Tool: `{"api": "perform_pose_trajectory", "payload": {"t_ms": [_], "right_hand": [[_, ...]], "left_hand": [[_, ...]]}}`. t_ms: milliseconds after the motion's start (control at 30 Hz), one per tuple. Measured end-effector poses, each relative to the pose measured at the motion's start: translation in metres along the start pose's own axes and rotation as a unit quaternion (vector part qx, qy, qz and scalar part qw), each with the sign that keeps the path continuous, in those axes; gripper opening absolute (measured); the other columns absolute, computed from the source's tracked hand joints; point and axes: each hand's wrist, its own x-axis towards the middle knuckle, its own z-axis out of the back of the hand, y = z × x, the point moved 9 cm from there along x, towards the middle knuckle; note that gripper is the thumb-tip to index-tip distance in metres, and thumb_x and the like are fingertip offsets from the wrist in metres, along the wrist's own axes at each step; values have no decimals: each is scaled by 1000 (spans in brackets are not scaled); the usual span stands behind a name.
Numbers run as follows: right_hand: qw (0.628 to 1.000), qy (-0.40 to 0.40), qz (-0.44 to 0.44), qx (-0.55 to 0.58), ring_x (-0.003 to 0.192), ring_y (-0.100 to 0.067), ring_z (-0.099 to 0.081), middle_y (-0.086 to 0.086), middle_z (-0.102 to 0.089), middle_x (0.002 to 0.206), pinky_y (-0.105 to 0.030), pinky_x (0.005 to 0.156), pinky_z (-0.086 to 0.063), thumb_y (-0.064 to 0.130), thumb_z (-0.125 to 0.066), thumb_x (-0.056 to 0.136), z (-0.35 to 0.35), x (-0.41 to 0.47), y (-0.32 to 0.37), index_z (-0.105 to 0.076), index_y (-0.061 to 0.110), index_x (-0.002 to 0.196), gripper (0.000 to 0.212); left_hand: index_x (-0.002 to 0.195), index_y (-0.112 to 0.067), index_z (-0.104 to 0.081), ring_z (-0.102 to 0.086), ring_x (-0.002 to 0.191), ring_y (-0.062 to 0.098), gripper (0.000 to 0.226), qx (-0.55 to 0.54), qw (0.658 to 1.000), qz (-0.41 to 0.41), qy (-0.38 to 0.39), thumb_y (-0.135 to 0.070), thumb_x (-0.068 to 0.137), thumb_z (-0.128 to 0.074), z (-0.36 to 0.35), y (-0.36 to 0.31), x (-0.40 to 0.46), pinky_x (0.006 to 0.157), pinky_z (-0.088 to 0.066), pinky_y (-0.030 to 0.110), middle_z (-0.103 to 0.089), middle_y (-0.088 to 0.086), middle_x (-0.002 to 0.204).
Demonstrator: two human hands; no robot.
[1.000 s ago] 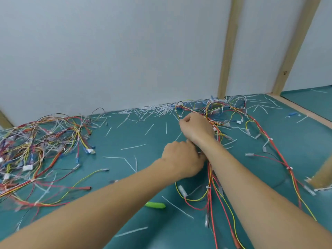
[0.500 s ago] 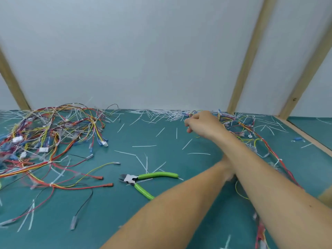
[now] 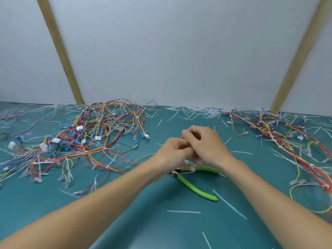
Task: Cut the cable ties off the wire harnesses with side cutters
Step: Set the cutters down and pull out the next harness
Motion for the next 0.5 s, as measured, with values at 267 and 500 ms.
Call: {"api": "perform_pose_trajectory", "payload": {"t_ms": [267,500], "right_hand": [[996,-41,2,-84,64,-11,-60,9,-64,68,-36,63,-53,56,-39,96,-34,-18,-30,-63,24,79,43],[986,-84,46,-134,60,-8,-56,15,-60,64,-29,52,-37,40,-55,98,-36,-21,-24,-60,32,79,21]], "left_hand": [[99,-13,-70,-63,55,11,19,-9,997,22,-80,-7,96,-52,84,31,-12,45,-40,17,-76,2,85],[115,-9,-64,-70,80,22,23,70,977,118,-160,-17,94,-60,146,88,29,70,-53,31,-71,7,101]]}}
